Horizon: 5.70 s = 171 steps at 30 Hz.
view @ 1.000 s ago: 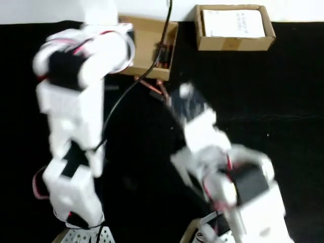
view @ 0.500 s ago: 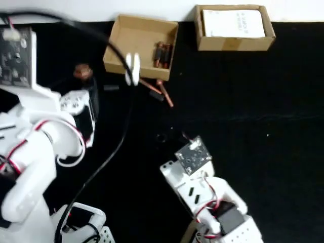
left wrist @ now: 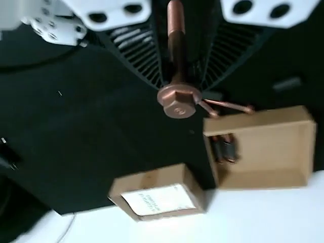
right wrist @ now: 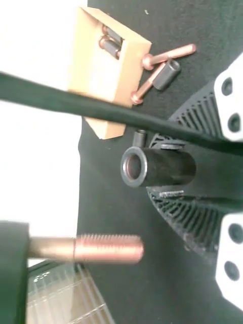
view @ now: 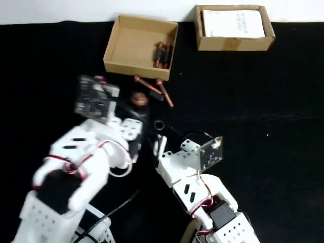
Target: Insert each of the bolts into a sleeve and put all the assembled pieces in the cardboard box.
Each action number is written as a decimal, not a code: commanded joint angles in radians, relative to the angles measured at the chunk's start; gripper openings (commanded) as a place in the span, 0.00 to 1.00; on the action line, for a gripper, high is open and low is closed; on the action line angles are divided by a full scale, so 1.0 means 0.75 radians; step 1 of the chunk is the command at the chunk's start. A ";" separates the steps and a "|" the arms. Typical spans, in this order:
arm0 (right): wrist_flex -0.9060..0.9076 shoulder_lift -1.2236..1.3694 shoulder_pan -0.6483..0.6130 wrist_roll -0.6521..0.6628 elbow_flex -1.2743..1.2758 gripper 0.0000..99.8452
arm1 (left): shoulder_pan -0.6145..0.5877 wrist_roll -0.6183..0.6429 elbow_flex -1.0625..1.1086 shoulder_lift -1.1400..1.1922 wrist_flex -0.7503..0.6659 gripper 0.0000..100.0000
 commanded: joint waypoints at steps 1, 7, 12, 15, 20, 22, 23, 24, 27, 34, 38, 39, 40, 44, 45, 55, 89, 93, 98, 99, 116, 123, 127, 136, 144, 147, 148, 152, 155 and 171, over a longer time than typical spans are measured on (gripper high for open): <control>-0.030 0.036 -0.007 -0.008 0.165 0.01 | 0.050 -0.008 0.007 -0.026 -0.090 0.01; -0.030 0.079 -0.007 -0.008 0.167 0.01 | 0.075 -0.008 -0.038 -0.009 -0.090 0.01; -0.028 0.081 -0.044 -0.008 0.159 0.01 | 0.069 -0.002 -0.140 0.163 -0.086 0.01; -0.028 0.081 -0.097 -0.014 0.161 0.01 | 0.077 0.000 -0.199 0.265 -0.088 0.01; -0.026 0.081 -0.109 -0.016 0.169 0.01 | 0.071 0.000 -0.222 0.339 -0.082 0.01; -0.001 0.081 -0.109 -0.016 0.163 0.01 | 0.069 0.000 -0.202 0.339 -0.084 0.01; 0.011 0.077 -0.109 -0.016 0.161 0.01 | 0.069 0.000 -0.195 0.339 -0.084 0.01; 0.021 0.073 -0.109 -0.016 0.161 0.01 | 0.069 0.000 -0.189 0.339 -0.082 0.01; 0.021 0.073 -0.109 -0.016 0.159 0.01 | 0.069 -0.002 -0.159 0.339 -0.088 0.01; 0.021 0.073 -0.109 -0.016 0.159 0.01 | 0.066 -0.006 -0.075 0.339 -0.088 0.01; 0.021 0.071 -0.109 -0.016 0.159 0.01 | 0.026 -0.008 -0.064 0.339 -0.088 0.01; 0.021 0.071 -0.109 -0.016 0.159 0.01 | 0.009 -0.008 -0.064 0.339 -0.088 0.01; 0.021 0.071 -0.109 -0.016 0.159 0.01 | -0.011 -0.008 -0.064 0.339 -0.090 0.01; 0.021 0.071 -0.109 -0.016 0.159 0.01 | -0.056 -0.006 -0.062 0.339 -0.090 0.01; 0.021 0.073 -0.109 -0.016 0.159 0.01 | -0.056 -0.006 -0.062 0.339 -0.084 0.01; 0.021 0.079 -0.109 -0.016 0.159 0.01 | -0.046 -0.006 0.019 0.337 -0.080 0.01; 0.163 0.341 0.169 0.055 -0.449 0.01 | -0.433 -0.117 -0.954 0.337 0.878 0.15; 0.085 0.740 0.210 0.131 -0.754 0.01 | -0.650 -0.170 -0.940 0.296 0.872 0.00; -0.206 1.351 0.283 0.221 -1.112 0.01 | -0.762 -0.356 -0.684 0.085 0.859 0.01; -0.251 1.476 0.296 0.231 -1.192 0.01 | -0.783 -0.381 -0.627 0.024 0.843 0.01; -0.339 3.176 0.359 0.229 -2.822 0.01 | -1.190 -0.581 -0.030 -0.208 0.708 0.06; -0.097 3.475 0.361 0.229 -3.254 0.08 | -1.190 -0.577 -0.001 0.046 0.685 0.06; 0.009 3.571 0.359 0.231 -3.442 0.13 | -1.192 -0.577 -0.054 0.271 0.618 0.06; 0.443 3.593 0.353 0.237 -3.755 0.14 | -1.192 -0.423 -0.228 0.703 0.491 0.12; 1.366 3.593 0.337 0.544 -4.352 0.14 | -1.190 -0.319 -0.490 1.247 0.487 0.13; 1.683 3.593 0.296 0.706 -4.457 0.14 | -1.190 -0.264 -0.568 1.441 0.483 0.13; 1.775 3.596 0.279 0.751 -4.465 0.14 | -1.190 -0.241 -0.594 1.503 0.481 0.13; 2.002 3.614 0.212 0.900 -4.440 0.14 | -1.157 -0.160 -0.713 1.754 0.477 0.13; 1.990 3.659 0.195 0.990 -4.295 0.14 | -1.122 -0.082 -0.809 1.949 0.426 0.13; 1.752 3.937 0.199 1.080 -4.121 0.14 | -1.104 0.006 -1.067 2.274 0.423 0.04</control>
